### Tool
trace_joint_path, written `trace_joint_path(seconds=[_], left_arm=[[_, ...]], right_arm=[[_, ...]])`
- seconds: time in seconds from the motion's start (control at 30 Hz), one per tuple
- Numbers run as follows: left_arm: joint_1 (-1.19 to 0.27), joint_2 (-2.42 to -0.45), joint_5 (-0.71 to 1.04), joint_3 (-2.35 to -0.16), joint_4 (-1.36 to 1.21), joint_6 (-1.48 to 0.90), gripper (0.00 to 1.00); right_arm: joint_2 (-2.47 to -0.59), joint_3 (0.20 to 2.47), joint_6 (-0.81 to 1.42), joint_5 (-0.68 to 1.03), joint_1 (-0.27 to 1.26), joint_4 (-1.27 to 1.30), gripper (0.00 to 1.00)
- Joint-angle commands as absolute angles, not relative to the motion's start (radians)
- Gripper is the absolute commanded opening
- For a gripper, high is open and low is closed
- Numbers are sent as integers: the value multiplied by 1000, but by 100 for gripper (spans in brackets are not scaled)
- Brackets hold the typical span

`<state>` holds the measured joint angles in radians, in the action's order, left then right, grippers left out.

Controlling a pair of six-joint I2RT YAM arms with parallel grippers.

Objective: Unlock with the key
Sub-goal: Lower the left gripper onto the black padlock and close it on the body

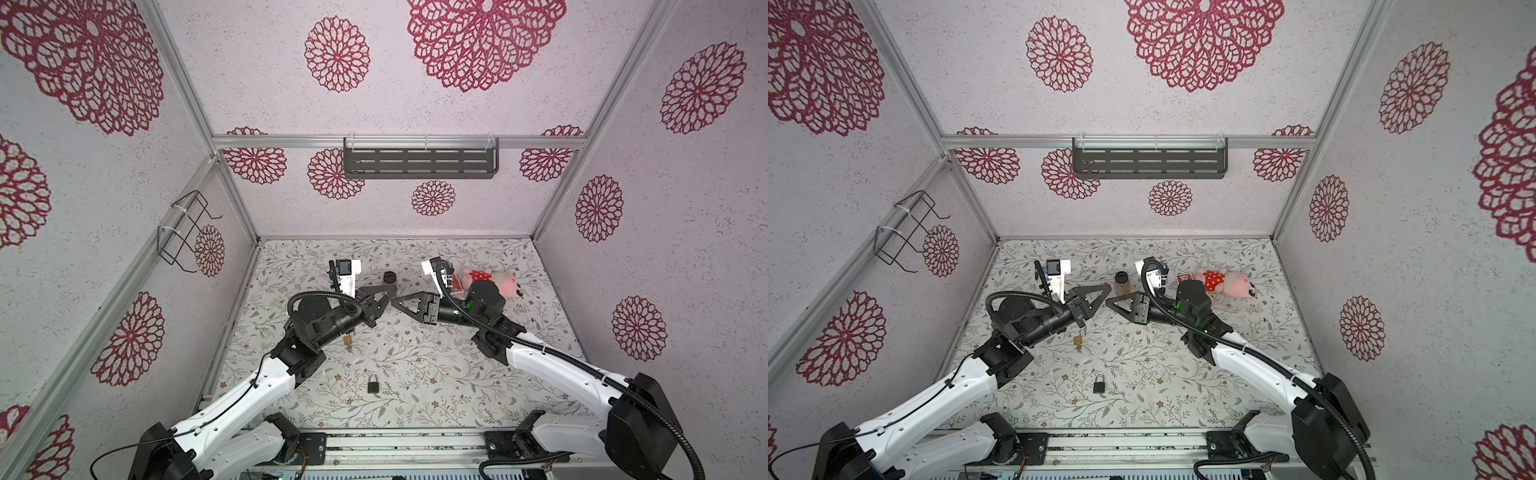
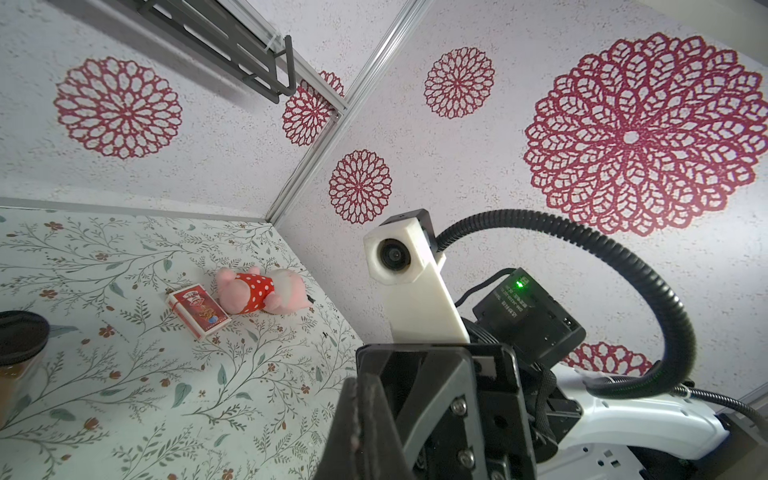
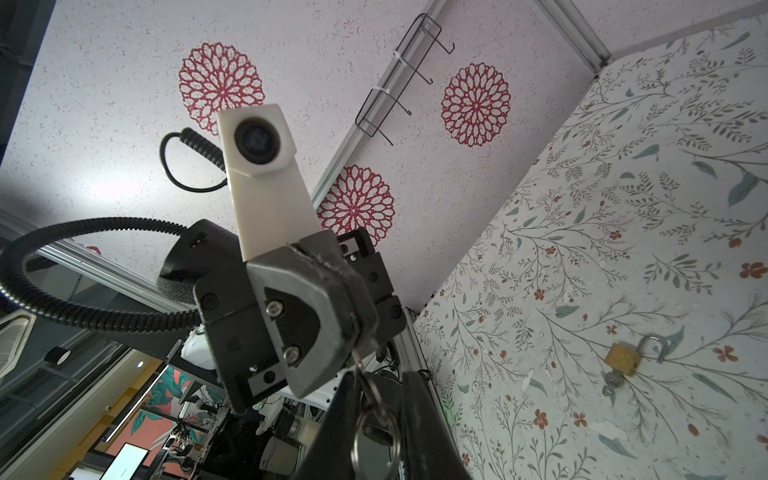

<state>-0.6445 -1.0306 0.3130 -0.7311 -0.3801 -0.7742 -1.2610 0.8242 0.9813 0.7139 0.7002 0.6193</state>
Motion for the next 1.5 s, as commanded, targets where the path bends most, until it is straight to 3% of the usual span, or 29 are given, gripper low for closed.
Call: trace_joint_path(seconds=[0.0, 0.43, 0.53, 0.67, 0.83, 1.27, 1.47], left_arm=[[-638, -1034, 327, -758, -405, -765, 0], [-638, -1032, 312, -759, -398, -762, 0], [-637, -1027, 313, -762, -387, -765, 25], [-637, -1003, 309, -761, -361, -771, 50], [-643, -949, 240, -767, -211, -802, 64], [-758, -919, -74, -836, 506, -978, 72], [-833, -1009, -104, -840, 694, -1096, 73]], right_arm=[[-1266, 821, 1008, 741, 695, 703, 15], [-1248, 818, 1015, 731, 692, 707, 0], [-1233, 816, 1016, 720, 689, 705, 0], [-1201, 813, 990, 702, 679, 650, 0], [-1154, 804, 914, 653, 672, 498, 0], [-1087, 686, 820, 505, 673, 217, 0], [-1057, 600, 835, 430, 690, 172, 0]])
